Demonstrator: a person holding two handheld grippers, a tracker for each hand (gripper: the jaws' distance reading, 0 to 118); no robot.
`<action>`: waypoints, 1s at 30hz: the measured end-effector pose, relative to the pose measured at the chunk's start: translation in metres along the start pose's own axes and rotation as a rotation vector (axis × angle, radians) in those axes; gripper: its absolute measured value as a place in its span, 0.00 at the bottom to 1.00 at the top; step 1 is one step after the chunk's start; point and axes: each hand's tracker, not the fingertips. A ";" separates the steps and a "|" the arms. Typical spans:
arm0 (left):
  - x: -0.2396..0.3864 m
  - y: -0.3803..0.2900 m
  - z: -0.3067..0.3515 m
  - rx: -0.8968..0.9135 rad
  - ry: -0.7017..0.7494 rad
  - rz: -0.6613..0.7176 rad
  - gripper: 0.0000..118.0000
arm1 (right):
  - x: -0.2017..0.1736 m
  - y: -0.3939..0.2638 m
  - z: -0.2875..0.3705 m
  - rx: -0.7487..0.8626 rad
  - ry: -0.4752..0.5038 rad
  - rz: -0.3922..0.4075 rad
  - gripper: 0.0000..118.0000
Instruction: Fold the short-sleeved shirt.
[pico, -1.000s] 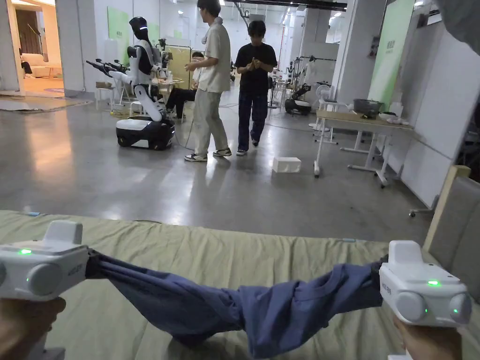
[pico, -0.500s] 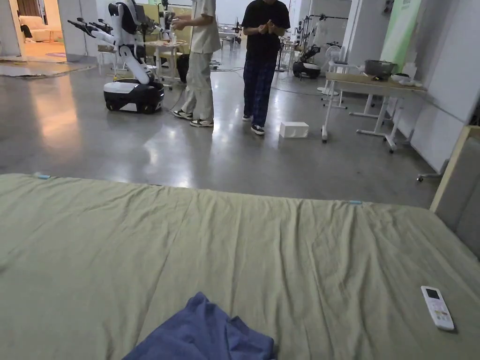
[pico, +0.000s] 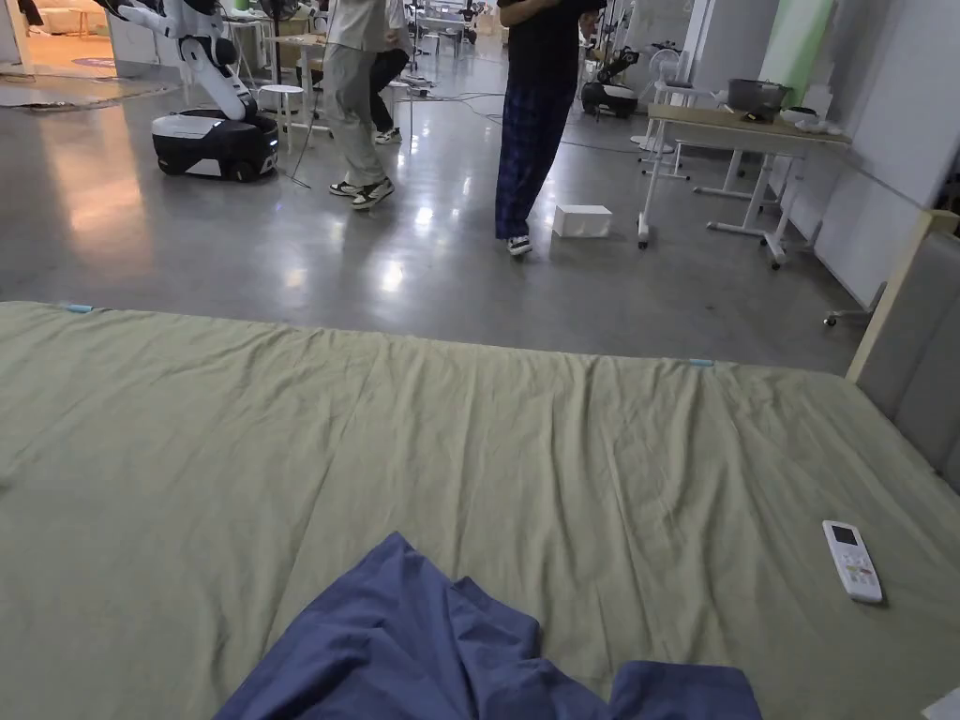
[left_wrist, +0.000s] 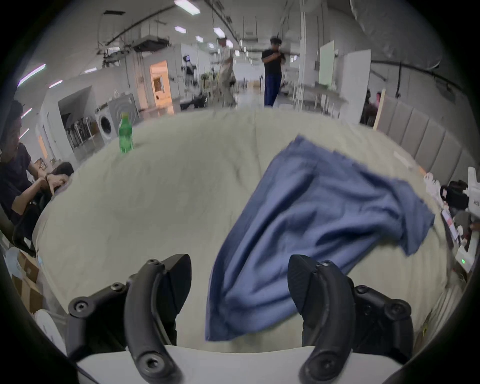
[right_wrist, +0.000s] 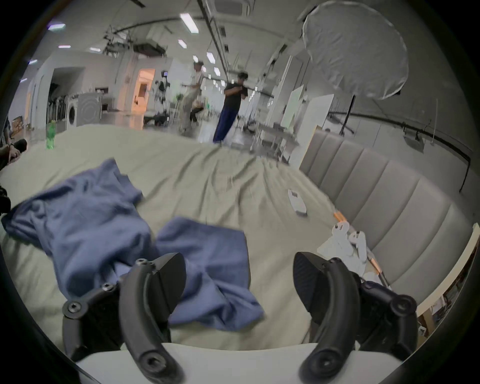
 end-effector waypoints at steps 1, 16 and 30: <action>0.005 0.010 0.005 0.042 -0.013 -0.007 0.67 | 0.007 0.009 0.009 0.045 0.000 -0.013 0.83; 0.086 0.076 0.055 0.447 -0.058 -0.023 0.05 | -0.022 0.066 0.048 0.299 -0.035 -0.224 0.05; 0.067 0.093 -0.011 0.220 -0.165 0.019 0.00 | -0.022 0.062 0.032 0.231 0.010 -0.190 0.00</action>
